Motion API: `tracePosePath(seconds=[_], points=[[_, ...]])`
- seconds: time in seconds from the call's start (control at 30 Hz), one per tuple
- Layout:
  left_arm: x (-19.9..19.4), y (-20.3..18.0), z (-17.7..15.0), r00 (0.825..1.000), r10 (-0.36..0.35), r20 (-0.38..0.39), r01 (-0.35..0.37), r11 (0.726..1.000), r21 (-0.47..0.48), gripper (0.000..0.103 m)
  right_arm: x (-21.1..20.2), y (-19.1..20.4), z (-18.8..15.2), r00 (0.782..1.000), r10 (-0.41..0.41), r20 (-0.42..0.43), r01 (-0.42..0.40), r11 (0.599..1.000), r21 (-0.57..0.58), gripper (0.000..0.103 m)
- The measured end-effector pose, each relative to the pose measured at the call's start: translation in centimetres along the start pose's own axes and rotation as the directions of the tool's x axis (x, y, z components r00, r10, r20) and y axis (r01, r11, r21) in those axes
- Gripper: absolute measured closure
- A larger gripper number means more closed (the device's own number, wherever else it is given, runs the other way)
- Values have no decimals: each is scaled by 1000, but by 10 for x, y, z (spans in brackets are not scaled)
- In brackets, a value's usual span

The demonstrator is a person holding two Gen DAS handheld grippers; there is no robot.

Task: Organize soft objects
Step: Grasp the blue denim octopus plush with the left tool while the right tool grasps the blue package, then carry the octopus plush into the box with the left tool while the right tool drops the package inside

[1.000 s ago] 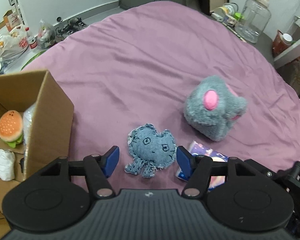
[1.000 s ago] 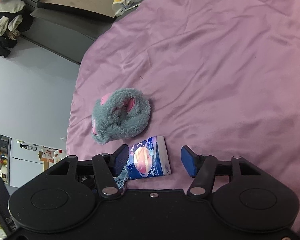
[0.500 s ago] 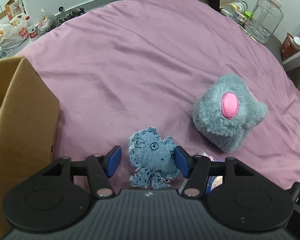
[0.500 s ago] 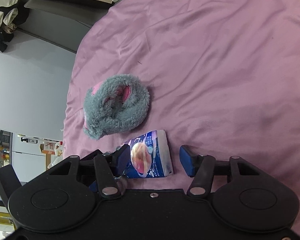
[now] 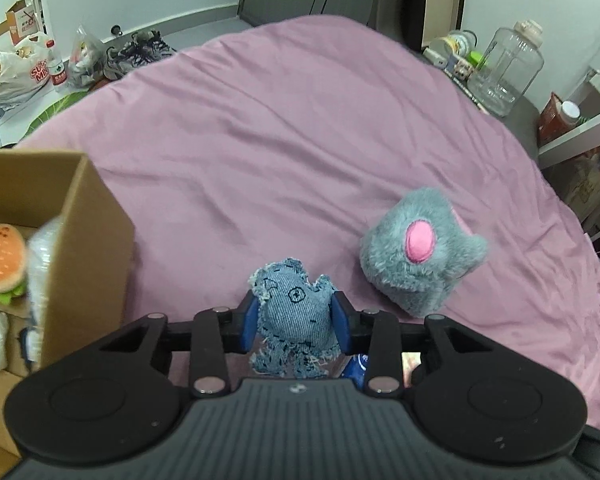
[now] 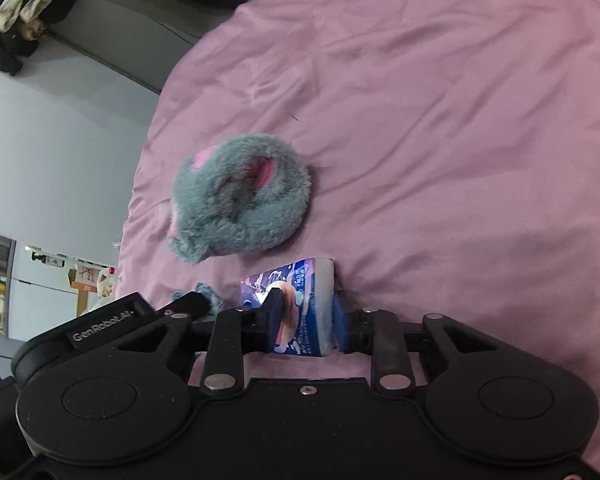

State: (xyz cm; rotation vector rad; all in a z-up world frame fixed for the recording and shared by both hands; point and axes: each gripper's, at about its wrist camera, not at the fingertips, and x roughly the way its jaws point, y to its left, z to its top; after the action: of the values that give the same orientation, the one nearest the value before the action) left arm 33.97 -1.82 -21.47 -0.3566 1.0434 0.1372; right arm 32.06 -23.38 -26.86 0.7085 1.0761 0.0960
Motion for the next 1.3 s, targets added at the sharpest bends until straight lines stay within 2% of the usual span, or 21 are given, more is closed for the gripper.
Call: tracePosePath(seconds=[0.27,0.57,0.93,1.3], points=[[-40,7,-1,998,-39,47,38,999,15,66,-35,7,-8,995,-38,88,40,999,-23,83],[-86,21,-10,992,-80,95,78,997,30,66,-84,15,-24,973,-91,213,104,993,-51,83],[-143,50,-21,981,-109,158,107,994,26,66,-129,44,-48,952,-60,300,102,987,-127,83],[-182,88,-34,974,-91,207,93,996,3,66,-158,79,-79,940,-1,341,76,975,-208,83]])
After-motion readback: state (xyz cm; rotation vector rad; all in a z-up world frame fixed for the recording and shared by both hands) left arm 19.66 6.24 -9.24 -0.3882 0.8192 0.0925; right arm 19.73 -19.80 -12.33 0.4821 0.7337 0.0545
